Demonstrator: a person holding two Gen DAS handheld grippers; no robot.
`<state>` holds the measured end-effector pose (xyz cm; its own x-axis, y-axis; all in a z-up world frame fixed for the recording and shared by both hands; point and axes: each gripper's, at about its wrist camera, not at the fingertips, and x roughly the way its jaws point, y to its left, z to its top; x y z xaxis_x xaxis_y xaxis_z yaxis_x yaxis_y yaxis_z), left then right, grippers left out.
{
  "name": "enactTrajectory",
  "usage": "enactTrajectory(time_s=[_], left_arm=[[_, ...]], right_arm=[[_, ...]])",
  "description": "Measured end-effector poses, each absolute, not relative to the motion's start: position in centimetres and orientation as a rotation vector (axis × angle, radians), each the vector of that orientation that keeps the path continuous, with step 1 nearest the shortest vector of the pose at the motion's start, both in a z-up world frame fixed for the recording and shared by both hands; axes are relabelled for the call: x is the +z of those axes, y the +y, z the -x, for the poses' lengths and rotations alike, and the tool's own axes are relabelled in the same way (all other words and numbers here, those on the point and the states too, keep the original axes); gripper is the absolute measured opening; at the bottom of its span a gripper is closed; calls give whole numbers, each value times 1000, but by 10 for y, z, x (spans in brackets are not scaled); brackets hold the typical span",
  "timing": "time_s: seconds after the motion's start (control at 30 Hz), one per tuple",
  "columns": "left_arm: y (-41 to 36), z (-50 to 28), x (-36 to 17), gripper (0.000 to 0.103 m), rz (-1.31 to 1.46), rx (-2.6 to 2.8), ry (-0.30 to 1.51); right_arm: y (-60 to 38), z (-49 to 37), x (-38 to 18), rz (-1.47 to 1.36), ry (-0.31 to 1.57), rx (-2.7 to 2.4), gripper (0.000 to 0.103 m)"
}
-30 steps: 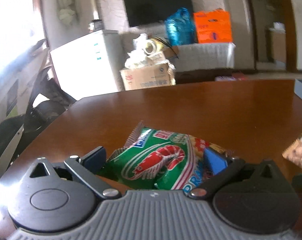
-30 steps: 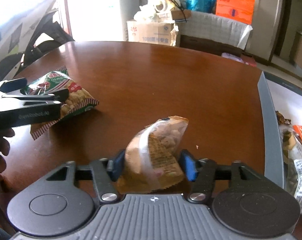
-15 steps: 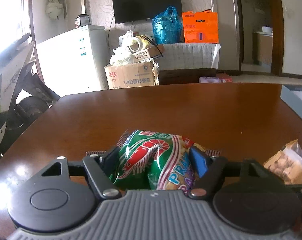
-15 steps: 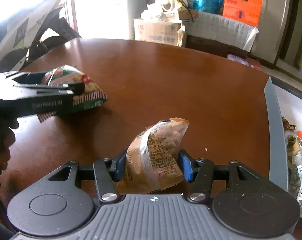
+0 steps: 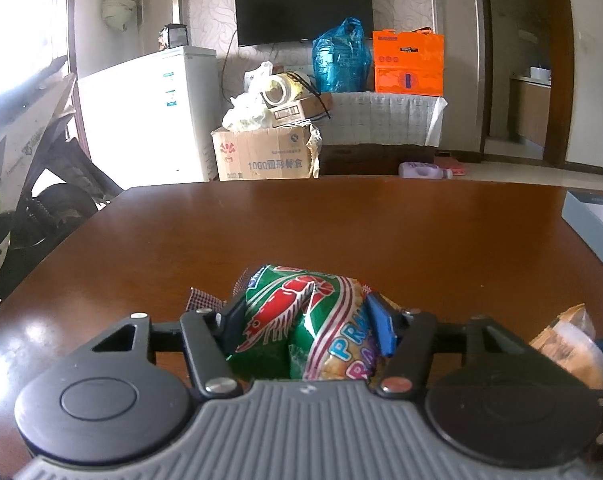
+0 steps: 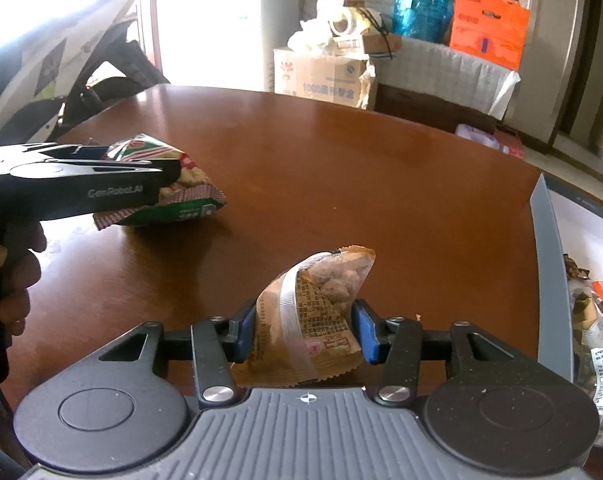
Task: Organize snacks
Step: 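Lift both held bags and carry them toward the gray box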
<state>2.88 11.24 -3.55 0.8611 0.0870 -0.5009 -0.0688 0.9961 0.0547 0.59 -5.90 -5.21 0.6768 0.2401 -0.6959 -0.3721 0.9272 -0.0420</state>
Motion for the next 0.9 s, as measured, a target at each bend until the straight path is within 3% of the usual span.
enactTrajectory(time_s=[0.57,0.9], left_arm=[[113,-34,-22,57,-43,69,544],[74,-34,-1,57,-59,3,513]], right_arm=[[-67,6,-37,162,729,375,49],[-93,24,-9,125,654,361,49]])
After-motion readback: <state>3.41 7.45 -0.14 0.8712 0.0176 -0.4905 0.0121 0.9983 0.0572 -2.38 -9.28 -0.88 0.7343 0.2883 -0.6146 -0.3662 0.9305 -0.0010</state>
